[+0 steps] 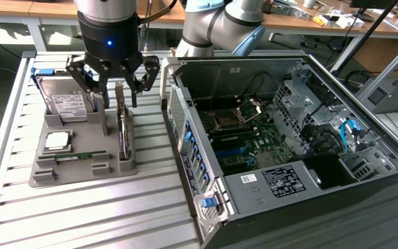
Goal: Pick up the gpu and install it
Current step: 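Pick up the gpu and move the gpu toward the slot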
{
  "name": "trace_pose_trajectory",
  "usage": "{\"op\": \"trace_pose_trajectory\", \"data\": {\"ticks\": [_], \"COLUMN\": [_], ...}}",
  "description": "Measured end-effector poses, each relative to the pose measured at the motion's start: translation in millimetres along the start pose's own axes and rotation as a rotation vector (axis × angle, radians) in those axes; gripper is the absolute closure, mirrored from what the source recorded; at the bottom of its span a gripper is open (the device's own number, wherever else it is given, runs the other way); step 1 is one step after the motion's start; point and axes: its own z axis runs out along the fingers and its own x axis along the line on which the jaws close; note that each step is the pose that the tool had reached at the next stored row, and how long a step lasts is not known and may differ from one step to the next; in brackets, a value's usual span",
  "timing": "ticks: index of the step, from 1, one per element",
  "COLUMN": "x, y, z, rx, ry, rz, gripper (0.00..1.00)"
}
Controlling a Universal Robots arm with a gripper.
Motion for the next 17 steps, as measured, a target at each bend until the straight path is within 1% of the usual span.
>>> {"op": "trace_pose_trajectory", "data": {"ticks": [17], "x": [0.1], "y": [-0.2], "z": [4.9], "rx": [0.0], "ry": [0.0], "rz": [0.0], "gripper": [0.46]}}
